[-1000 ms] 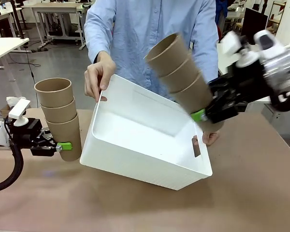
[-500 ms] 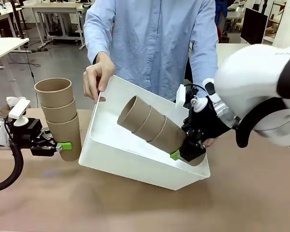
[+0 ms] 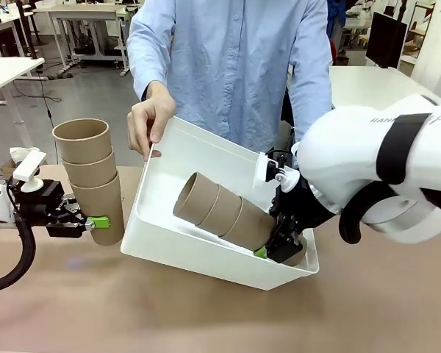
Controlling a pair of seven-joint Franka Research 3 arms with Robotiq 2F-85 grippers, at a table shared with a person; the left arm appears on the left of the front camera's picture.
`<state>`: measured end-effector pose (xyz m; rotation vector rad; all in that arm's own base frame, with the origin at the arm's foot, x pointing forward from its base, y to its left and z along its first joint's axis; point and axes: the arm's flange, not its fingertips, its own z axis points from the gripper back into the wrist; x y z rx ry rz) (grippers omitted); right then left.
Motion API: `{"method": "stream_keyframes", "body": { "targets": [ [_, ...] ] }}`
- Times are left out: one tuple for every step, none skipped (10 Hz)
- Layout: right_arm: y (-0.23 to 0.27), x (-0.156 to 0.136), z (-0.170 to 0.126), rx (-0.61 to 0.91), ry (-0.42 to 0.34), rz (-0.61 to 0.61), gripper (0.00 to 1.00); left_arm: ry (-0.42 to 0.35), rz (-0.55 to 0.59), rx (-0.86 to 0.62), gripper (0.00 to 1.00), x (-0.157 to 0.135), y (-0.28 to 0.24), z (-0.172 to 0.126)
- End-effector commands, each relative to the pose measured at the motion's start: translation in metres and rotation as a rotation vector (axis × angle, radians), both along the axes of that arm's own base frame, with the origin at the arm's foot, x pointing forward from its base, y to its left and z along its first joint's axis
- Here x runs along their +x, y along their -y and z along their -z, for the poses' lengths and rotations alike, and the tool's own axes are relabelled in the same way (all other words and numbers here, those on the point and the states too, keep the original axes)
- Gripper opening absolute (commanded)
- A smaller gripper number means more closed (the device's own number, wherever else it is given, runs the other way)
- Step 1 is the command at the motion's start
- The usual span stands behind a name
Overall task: Stack the cups and store them in the basket.
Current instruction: Place the stack of Reusable plastic cups into the Pantry Basket.
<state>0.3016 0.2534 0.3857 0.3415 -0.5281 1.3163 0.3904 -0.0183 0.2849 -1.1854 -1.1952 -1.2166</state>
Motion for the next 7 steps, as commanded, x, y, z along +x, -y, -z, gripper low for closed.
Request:
{"method": "stream_keyframes", "body": {
  "targets": [
    [-0.0073, -0.0015, 0.0202, 0.02, 0.03, -0.01, 0.85, 0.012, 0.002, -0.01, 0.84, -0.0013, 0.0007, -0.004],
    [-0.0093, 0.0005, 0.0207, 0.016, 0.032, -0.018, 0.85, 0.012, 0.002, -0.01, 0.84, -0.0013, 0.0007, -0.004],
    [-0.0075, -0.0003, 0.0179, 0.016, 0.04, -0.024, 0.85, 0.012, 0.002, -0.01, 0.84, -0.0013, 0.0007, -0.004],
    [-0.0047, 0.0009, 0.0136, 0.036, 0.092, -0.016, 0.85, 0.012, 0.002, -0.01, 0.84, -0.0013, 0.0007, -0.004],
    [-0.0081, -0.0022, 0.0131, -0.006, 0.012, -0.006, 0.85, 0.012, 0.002, -0.01, 0.84, -0.0013, 0.0007, -0.004],
    [-0.0081, -0.0022, 0.0131, -0.006, 0.012, -0.006, 0.85, 0.012, 0.002, -0.01, 0.84, -0.0013, 0.0007, -0.004],
    [-0.0081, -0.0022, 0.0131, -0.006, 0.012, -0.006, 0.85, 0.012, 0.002, -0.01, 0.84, -0.0013, 0.0007, -0.004]
  ]
}}
